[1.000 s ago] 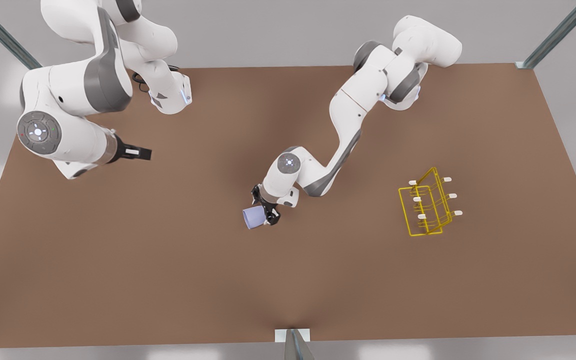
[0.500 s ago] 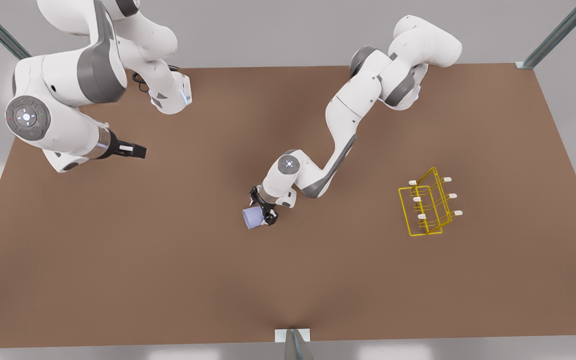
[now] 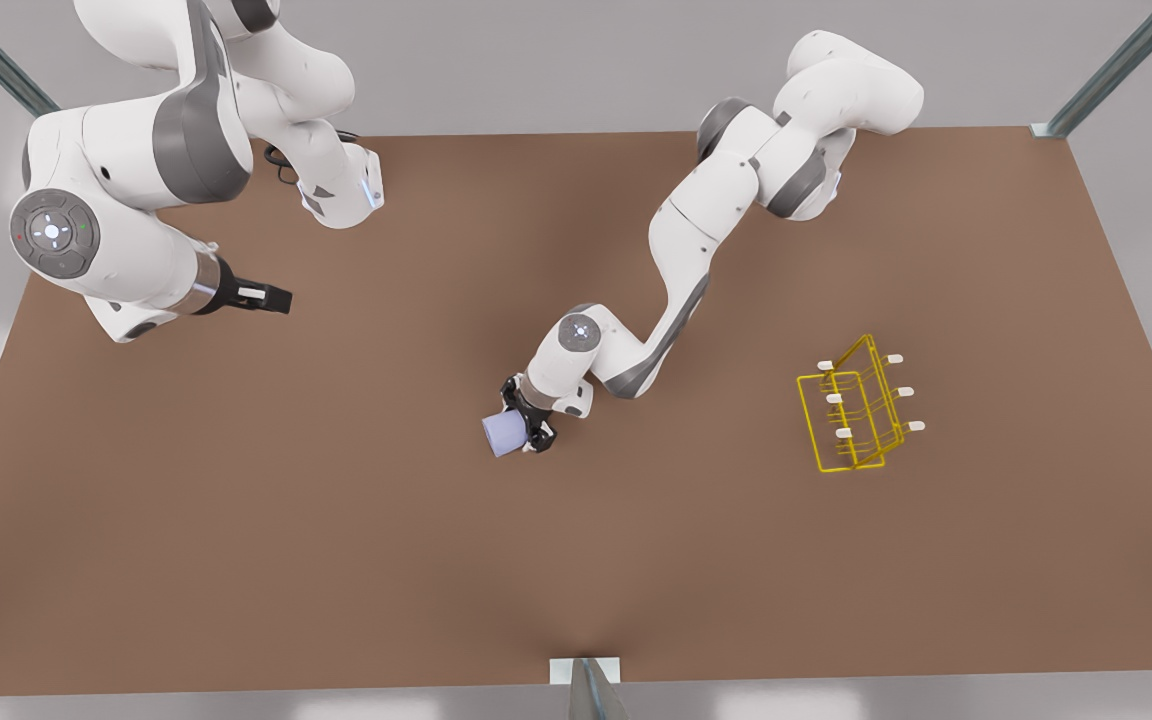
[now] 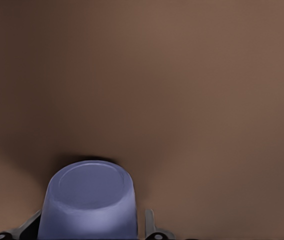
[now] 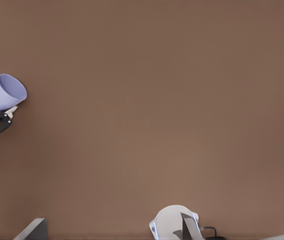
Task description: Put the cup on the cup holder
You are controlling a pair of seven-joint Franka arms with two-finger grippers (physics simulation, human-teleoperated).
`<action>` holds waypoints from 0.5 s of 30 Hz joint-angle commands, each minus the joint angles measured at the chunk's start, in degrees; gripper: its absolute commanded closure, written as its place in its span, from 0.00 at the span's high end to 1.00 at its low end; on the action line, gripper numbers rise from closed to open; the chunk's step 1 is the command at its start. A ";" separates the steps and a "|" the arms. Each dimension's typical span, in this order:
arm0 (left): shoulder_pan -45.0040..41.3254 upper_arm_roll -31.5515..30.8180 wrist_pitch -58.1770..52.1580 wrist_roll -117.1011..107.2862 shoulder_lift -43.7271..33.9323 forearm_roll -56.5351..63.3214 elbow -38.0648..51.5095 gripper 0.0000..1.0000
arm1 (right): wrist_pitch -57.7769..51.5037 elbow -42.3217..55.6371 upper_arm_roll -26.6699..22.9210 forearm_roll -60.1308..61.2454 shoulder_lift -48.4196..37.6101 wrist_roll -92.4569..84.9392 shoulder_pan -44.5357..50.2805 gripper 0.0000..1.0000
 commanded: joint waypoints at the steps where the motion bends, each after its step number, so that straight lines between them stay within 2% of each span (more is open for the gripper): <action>1: 0.01 -0.01 0.43 -6.17 -0.07 -0.07 0.06 0.89 | -0.76 0.09 -0.02 0.03 -0.06 -0.51 0.00 1.00; 2: 0.01 -0.01 0.43 -6.17 -0.07 -0.07 0.06 0.82 | -0.76 0.09 -0.02 0.03 -0.06 -0.51 0.00 1.00; 9: 0.45 0.70 -2.64 -5.65 -3.58 -0.16 -0.03 0.82 | -0.84 0.18 -0.11 -0.06 -0.06 -1.21 -0.18 1.00; 11: 1.93 1.22 -13.17 -5.47 -6.74 0.02 0.32 0.82 | -0.84 0.18 -0.11 0.03 -0.06 -1.82 -0.53 1.00; 14: 5.28 1.83 -38.13 -0.03 -12.38 0.37 3.30 0.82 | -0.84 0.18 -0.63 0.03 -0.06 -2.26 -0.53 1.00; 15: 1.26 9.98 -46.65 3.48 -13.34 0.19 3.66 0.82 | -0.93 0.18 -0.63 0.03 -0.06 -2.26 -0.62 1.00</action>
